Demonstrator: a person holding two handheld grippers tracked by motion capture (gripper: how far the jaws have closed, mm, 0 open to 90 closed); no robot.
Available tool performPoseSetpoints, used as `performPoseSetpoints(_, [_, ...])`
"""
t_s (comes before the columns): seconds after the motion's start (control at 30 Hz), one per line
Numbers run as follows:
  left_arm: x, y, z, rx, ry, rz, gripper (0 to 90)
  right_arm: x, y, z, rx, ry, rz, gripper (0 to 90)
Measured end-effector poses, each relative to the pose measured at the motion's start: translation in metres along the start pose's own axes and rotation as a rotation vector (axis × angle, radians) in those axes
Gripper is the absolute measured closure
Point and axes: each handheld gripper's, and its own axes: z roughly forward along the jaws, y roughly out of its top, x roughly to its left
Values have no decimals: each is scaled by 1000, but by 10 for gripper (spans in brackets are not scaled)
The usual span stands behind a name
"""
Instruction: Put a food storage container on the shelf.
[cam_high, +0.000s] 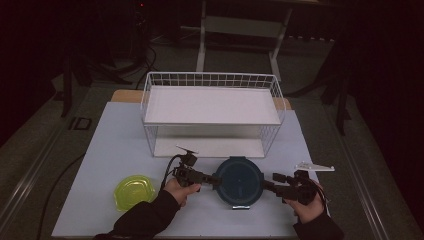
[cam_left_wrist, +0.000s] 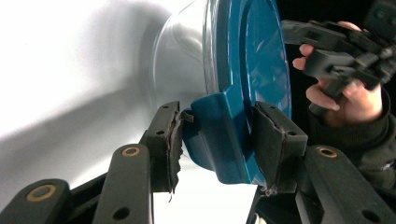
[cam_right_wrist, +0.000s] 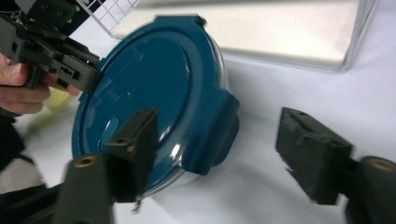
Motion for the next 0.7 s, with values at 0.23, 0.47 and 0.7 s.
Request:
performPoseSetpoints(0.23, [-5, -2, -1, 4, -2, 69, 545, -12, -3, 8, 64, 113, 110, 443])
performPoseSetpoints(0.47, [-7, -5, -3, 6, -10, 105, 554, -18, -3, 12, 111, 230, 196, 529])
performPoseSetpoints(0.7, [-5, -6, -3, 2, -15, 93, 555, -22, -6, 16, 126, 285, 260, 536])
